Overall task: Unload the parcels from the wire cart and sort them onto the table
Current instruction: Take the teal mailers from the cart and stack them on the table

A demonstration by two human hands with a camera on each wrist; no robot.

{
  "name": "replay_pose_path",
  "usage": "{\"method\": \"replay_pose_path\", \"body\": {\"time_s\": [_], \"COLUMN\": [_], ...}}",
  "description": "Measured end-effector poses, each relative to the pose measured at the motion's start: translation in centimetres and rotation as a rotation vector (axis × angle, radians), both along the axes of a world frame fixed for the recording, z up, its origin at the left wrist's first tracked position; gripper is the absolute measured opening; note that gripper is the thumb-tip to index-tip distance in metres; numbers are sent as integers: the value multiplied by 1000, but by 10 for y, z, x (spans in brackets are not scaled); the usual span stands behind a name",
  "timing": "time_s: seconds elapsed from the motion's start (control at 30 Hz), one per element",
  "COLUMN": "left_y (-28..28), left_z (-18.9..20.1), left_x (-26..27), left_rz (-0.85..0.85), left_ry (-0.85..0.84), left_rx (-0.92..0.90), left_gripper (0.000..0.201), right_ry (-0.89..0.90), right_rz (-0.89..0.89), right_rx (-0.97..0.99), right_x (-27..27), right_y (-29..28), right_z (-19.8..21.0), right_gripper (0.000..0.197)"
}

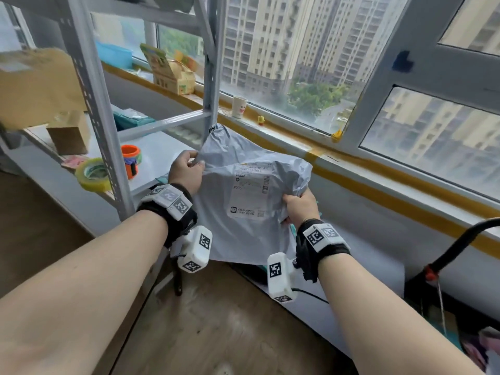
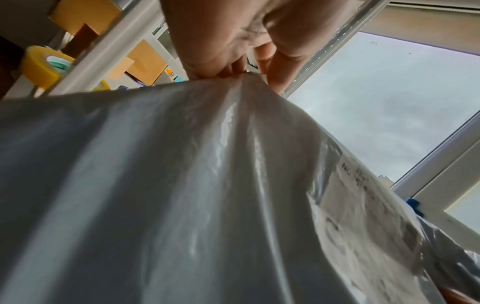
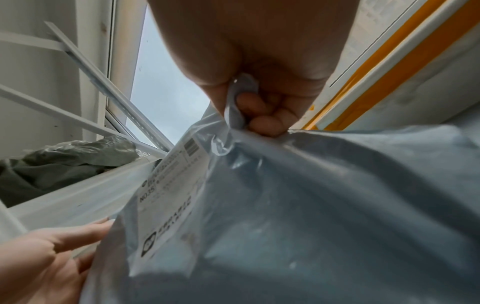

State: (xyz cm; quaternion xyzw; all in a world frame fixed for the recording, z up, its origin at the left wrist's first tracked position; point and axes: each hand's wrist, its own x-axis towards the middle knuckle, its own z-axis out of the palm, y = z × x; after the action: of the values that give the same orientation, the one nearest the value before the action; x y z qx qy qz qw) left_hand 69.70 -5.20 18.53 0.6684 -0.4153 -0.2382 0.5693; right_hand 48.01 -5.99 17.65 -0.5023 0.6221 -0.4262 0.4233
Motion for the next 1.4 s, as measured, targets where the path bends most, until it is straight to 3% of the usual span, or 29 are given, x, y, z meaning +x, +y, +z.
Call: {"method": "replay_pose_path", "body": {"time_s": [0.1, 0.27, 0.47, 0.67, 0.77, 0.87, 1.03, 1.2, 1.27, 1.33, 1.4], "left_y": [-45, -138, -232, -281, -304, -320, -328, -336, -335, -337, -331], "left_z": [3, 11, -5, -78, -102, -116, -117, -111, -103, -95, -82], "left_x": [19, 38, 54, 79, 86, 91, 91, 94, 94, 93, 95], "left_rz": [-44, -164, -212, -306, -389, -438, -505, -511, -495, -486, -520], "left_ry": [-23, -69, -78, -285, -337, -354, -394, -400, -410, -455, -510], "left_rx": [19, 67, 151, 496, 576, 596, 566, 534, 529, 525, 494], "left_gripper": [31, 48, 52, 51, 54, 61, 48, 44, 45, 49, 51], "right_ry": [-32, -53, -20, 221, 245, 269, 315, 440, 524, 728, 866], "right_rz": [5, 5, 18, 141, 36, -124, -68, -3, -20, -25, -27], "right_rx": [-34, -4, 199, 622, 661, 591, 645, 714, 699, 594, 438], "right_x": [18, 33, 37, 41, 40, 39, 44, 57, 61, 62, 74], "right_y": [-52, -136, -198, -213, -217, -221, -222, -216, -215, -215, -216], "right_z": [-8, -11, -20, -67, -79, -84, -80, -64, -58, -53, -48], "right_gripper": [44, 30, 15, 31, 37, 24, 21, 40, 72, 105, 106]}}
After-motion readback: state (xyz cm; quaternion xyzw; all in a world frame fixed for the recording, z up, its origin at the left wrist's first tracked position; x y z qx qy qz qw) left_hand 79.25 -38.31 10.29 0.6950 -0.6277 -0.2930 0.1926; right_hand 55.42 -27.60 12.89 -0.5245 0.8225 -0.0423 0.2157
